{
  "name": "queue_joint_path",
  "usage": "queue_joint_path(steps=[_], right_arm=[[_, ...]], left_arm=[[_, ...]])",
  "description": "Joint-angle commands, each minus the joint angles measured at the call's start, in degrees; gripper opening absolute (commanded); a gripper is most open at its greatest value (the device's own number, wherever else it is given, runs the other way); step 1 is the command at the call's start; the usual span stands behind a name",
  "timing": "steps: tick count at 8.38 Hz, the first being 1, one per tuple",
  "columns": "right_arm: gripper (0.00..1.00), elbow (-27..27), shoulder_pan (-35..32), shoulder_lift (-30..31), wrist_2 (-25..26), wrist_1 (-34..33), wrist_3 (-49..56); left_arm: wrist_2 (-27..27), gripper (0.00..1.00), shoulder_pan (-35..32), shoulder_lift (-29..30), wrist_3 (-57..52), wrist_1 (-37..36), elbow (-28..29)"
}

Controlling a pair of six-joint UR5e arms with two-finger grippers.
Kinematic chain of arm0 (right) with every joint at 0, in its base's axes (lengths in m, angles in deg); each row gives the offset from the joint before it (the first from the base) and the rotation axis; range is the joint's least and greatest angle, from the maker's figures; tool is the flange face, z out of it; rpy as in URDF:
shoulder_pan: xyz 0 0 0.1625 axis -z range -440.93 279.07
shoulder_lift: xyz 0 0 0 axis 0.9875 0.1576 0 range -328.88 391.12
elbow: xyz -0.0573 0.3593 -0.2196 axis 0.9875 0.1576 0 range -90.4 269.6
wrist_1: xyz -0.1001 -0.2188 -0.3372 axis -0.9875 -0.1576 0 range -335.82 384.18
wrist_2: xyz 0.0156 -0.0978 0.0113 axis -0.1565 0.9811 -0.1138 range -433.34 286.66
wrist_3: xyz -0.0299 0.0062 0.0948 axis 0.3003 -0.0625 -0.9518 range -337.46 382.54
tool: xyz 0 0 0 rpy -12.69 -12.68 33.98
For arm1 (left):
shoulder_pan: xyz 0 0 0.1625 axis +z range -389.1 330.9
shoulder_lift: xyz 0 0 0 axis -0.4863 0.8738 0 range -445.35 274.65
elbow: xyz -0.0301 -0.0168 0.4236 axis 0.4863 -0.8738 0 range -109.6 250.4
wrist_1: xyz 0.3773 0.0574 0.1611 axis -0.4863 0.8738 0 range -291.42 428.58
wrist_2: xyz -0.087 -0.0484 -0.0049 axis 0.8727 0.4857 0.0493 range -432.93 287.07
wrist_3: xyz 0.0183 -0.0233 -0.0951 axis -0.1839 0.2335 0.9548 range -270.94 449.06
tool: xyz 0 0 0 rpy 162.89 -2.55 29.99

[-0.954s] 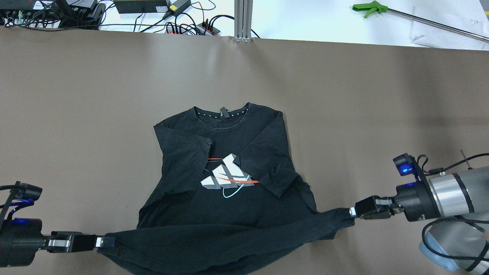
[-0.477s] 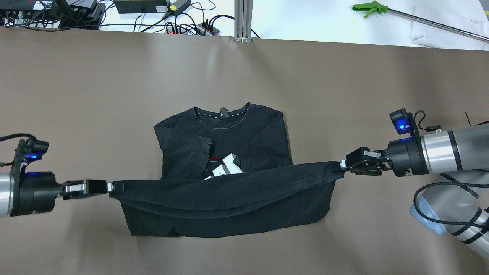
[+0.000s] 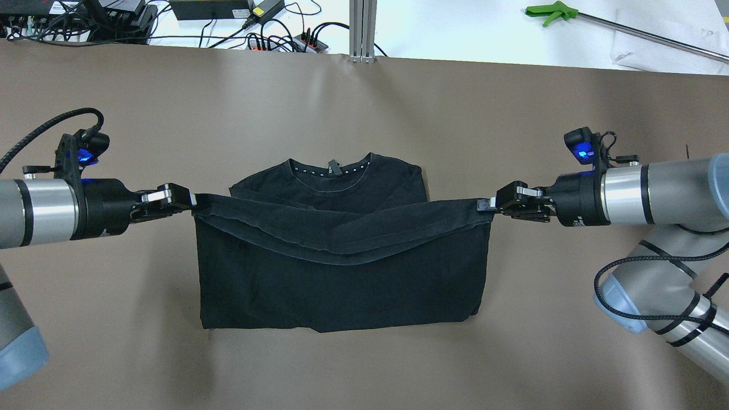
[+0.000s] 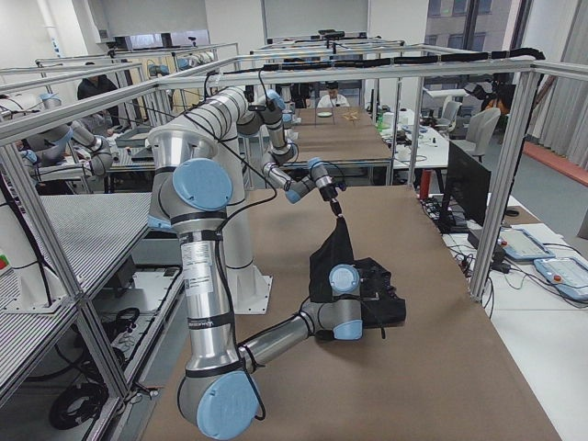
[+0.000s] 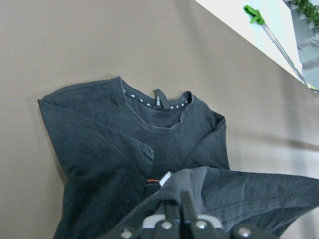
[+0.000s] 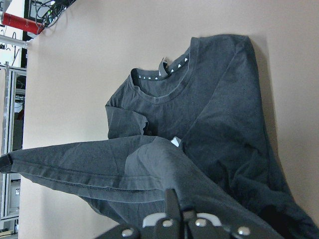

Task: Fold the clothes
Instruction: 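Lay the hem down near the collar with both grippers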

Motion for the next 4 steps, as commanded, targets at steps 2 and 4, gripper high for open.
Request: queue_joint_path(steps=[2,4], right_arm=[[0.00,3.80,0.31,-4.45,8.80,-5.56,4.62],[0.00,7.42,0.31,-6.23,11.51,-5.39,4.81]], left_arm=[[-0.37,0.00,-4.55,2.39,-1.26,-0.11,9.93],[-0.55,0.00,-4.90,3.62,-1.35,-0.20,12.41]])
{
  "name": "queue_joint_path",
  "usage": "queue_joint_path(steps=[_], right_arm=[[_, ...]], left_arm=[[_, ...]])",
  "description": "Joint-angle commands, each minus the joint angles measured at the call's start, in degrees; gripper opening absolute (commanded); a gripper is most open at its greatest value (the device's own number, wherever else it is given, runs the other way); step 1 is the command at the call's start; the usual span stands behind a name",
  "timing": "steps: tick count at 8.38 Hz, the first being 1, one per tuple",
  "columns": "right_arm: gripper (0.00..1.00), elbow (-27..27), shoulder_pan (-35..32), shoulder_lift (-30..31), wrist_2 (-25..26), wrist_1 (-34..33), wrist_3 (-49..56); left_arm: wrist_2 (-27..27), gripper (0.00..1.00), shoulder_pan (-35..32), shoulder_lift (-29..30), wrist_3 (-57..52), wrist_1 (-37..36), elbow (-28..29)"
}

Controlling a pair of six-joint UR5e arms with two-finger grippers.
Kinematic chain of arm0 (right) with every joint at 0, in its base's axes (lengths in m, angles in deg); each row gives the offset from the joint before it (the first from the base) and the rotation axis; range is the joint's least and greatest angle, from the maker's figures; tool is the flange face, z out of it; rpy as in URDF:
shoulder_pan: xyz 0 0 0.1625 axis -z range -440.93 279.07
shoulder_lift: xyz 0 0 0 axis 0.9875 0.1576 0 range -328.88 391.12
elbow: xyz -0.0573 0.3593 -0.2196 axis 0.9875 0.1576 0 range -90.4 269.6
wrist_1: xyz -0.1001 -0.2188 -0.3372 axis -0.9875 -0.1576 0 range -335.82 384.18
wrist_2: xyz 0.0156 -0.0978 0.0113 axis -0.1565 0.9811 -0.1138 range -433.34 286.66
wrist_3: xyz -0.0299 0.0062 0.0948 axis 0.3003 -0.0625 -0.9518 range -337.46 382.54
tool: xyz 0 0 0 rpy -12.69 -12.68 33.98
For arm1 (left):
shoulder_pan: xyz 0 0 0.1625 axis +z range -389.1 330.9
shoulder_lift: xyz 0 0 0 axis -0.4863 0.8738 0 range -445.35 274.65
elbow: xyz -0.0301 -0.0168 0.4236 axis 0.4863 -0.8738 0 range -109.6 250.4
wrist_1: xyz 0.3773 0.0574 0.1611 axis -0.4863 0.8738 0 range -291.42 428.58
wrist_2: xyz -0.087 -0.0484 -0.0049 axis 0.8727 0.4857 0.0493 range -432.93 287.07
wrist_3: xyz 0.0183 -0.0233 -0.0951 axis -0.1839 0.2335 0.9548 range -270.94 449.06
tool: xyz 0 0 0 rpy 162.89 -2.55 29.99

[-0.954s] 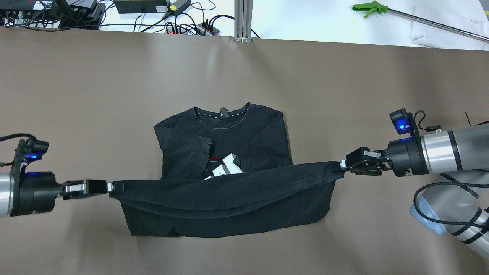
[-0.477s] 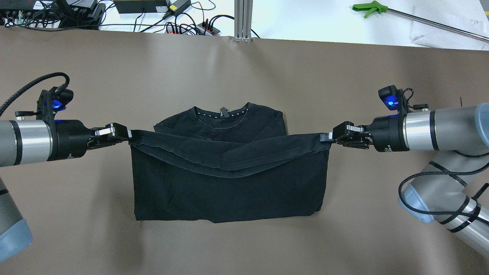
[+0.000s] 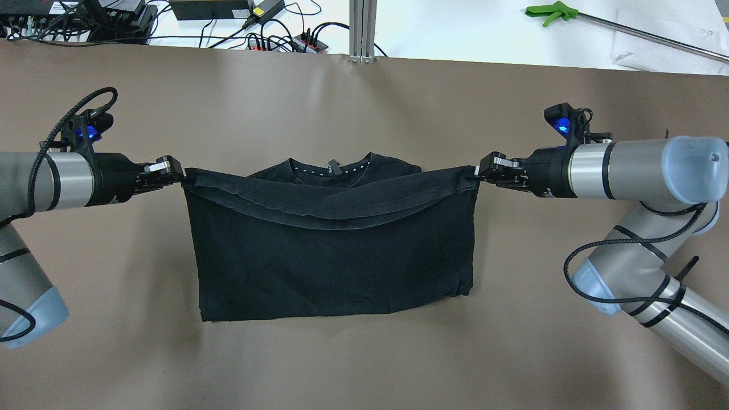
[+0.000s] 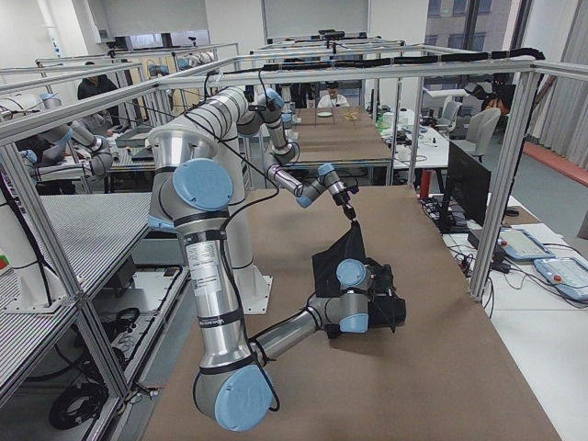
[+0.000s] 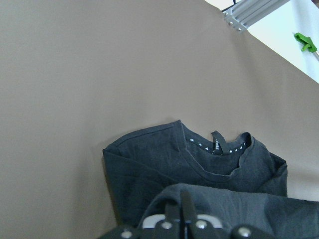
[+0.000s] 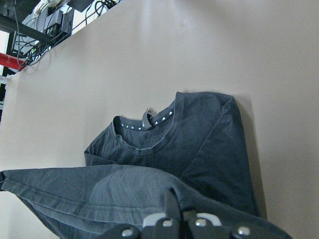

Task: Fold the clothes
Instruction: 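Lay the hem down near the collar with both grippers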

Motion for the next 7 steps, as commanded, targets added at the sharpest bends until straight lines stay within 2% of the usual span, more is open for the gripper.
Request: queue_joint_path(steps=[1,4,7], right_arm=[[0.00,4.48,0.12,-1.66,4.43,-0.20,0.70],[0.00,7.91,0.04,-2.62,7.25,-0.20,0.79],[0.00,8.62,-0.05,-2.71,8.48,-0.38,0.70]], left_arm=[[-1.35,0.00,-0.62,1.30,-0.13,-0.55,2.82],[-1.36,0.00,-3.08,6.47,-3.01,-0.21,11.50],[-1.36,0.00,-3.87,6.57,-3.03,-0.65,11.96]])
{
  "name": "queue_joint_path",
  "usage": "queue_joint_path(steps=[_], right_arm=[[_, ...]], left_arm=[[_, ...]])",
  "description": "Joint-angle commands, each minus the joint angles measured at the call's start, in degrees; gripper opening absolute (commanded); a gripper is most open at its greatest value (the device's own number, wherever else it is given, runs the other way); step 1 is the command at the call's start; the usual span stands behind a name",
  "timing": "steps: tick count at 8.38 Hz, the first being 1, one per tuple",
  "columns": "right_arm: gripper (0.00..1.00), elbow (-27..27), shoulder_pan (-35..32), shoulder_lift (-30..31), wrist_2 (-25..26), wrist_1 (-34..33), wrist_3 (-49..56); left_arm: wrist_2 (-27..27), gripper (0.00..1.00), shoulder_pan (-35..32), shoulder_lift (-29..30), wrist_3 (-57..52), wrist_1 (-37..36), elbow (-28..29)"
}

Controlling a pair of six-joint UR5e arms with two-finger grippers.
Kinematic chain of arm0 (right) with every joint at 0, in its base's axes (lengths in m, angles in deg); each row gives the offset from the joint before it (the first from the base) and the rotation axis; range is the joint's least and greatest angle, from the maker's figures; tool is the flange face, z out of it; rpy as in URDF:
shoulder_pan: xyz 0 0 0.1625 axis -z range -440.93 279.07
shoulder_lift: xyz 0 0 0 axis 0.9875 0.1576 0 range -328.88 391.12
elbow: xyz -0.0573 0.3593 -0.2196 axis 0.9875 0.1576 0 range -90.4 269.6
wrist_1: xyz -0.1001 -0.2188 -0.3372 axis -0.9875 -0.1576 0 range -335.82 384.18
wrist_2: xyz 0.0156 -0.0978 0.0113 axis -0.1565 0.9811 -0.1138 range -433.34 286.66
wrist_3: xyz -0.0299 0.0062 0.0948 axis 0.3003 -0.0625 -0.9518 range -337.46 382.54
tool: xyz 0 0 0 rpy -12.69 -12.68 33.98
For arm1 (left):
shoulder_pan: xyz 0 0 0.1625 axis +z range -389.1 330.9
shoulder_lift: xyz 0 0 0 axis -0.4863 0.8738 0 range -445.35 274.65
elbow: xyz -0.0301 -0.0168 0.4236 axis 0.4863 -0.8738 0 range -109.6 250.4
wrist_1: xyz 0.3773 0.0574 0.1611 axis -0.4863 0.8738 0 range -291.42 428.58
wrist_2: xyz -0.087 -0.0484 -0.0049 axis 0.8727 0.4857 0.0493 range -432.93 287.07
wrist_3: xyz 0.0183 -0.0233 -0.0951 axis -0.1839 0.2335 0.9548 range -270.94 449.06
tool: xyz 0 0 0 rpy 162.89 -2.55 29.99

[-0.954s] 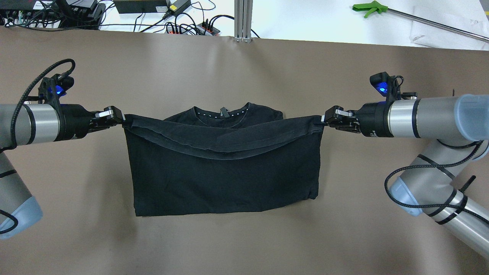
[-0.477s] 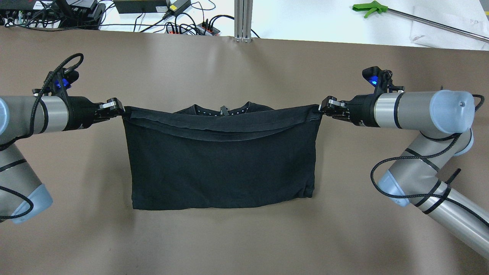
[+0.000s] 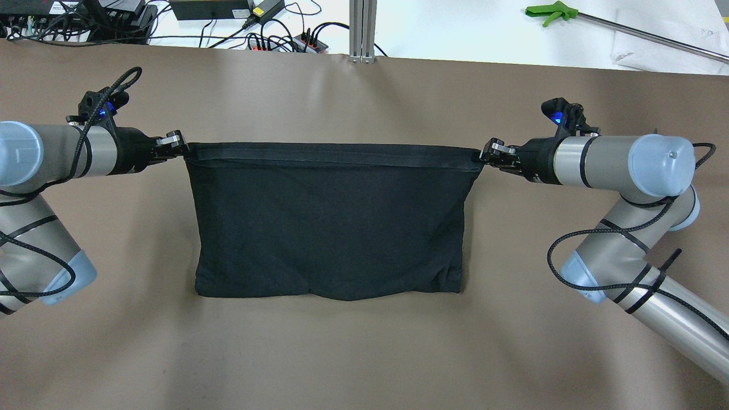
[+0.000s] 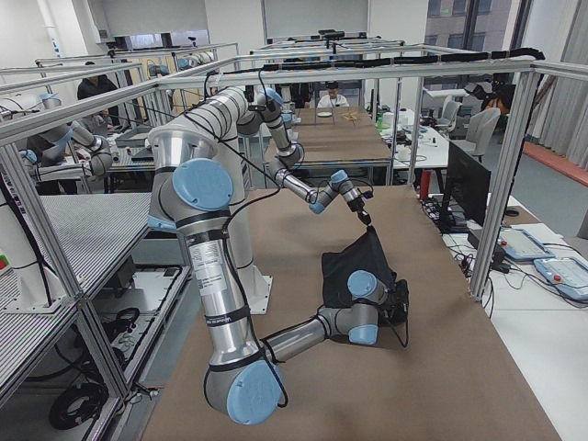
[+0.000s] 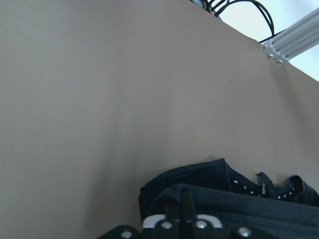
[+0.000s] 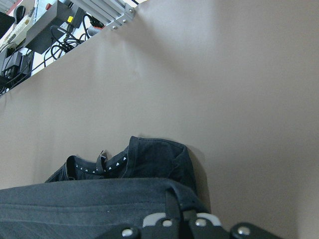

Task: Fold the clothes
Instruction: 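Lay the hem down near the collar with both grippers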

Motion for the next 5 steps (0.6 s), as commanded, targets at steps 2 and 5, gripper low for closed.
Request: queue_joint_path(steps=[2,5], right_arm=[[0.00,0.34,0.23,-3.18,0.53,-0.27,-1.13],[0.00,-0.01,0.50,-3.90,0.27,-0.44,-1.40]], left_arm=[[0.43,0.00,-0.54,0.96,-0.04,-0.27,0.37],[0.78,0.00,-0.54,2.55,0.84,-0.10,-0.16]])
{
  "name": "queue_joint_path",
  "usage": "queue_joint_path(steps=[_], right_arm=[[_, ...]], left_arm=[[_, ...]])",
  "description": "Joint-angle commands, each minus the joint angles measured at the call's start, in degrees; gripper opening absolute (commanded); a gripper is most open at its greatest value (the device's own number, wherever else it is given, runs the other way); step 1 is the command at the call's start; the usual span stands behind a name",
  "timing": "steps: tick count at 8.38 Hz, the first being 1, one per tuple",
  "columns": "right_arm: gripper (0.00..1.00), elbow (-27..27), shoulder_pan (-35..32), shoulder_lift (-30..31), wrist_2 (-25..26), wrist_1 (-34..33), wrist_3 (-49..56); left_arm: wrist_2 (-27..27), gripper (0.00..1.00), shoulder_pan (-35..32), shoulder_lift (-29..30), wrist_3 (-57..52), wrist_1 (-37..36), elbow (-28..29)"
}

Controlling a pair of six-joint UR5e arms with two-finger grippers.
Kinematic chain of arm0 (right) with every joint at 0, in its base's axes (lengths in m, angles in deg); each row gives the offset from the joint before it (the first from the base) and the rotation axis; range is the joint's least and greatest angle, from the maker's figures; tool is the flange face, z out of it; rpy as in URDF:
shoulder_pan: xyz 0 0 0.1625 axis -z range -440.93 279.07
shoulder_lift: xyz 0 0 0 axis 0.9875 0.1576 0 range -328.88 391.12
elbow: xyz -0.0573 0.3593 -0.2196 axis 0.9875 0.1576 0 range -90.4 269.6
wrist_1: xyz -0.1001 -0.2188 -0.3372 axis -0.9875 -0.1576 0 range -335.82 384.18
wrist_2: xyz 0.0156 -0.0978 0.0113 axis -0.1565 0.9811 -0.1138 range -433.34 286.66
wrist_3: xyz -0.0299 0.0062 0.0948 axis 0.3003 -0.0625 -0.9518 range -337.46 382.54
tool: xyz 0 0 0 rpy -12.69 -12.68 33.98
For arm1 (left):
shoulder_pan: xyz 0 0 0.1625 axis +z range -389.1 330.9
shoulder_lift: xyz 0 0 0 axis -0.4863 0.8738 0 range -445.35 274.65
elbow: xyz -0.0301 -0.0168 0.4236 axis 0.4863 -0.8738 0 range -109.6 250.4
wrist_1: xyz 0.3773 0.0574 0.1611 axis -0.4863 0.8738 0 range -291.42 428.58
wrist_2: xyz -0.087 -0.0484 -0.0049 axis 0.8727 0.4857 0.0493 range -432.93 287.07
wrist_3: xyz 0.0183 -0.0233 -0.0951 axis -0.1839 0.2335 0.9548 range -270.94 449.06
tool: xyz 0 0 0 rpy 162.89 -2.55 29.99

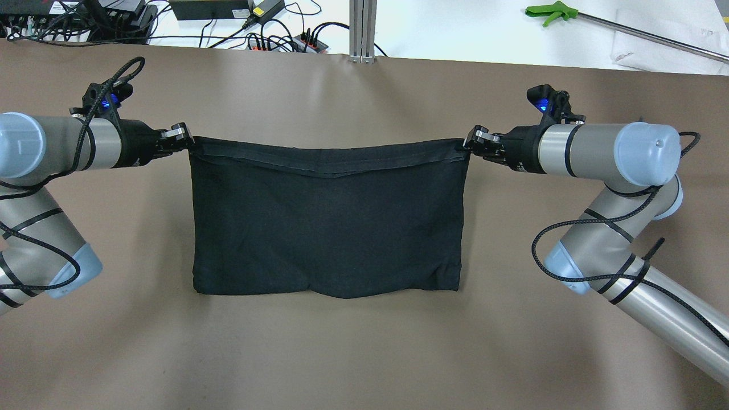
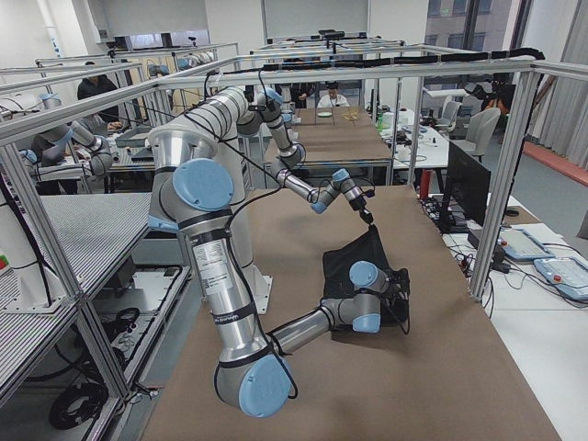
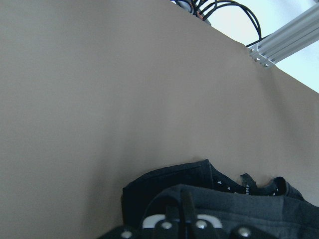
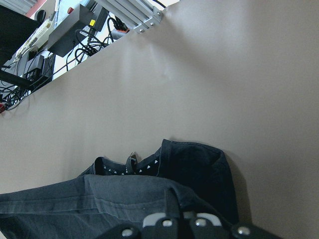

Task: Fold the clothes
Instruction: 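Lay the hem down near the collar with both grippers, then open both grippers and move the right gripper to the folded edge nearest the robot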

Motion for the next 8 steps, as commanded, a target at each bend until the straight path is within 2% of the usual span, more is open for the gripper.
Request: queue_joint_path(steps=[1,2,4,6,8], right_arm=[[0.15,-0.43,0.57,-0.39,-0.27,-0.13,-0.19],[0.92,-0.61,0.74,-0.39,-0.19,-0.21,-0.19],[0.93,-0.08,0.83,0.13,-0.19,-1.17,0.33],[0.93,0.09,0.39,-0.04,-0.36,-5.47,1.47],[0.94,-0.60,0.39,0.31,-3.59,-5.84,0.69]], left_arm=[[-0.11,0.41,-0.01,0.82,0.39,0.39,-0.43],[-0.55,0.94,0.08,1.00,0.39,0.39,-0.95],[-0.55,0.94,-0.27,1.00,-0.39,0.04,-0.79],[-0.46,0.94,-0.80,1.43,-0.40,-0.05,-0.78],[-0.38,0.94,-1.23,1.79,-0.40,-0.49,-0.61]])
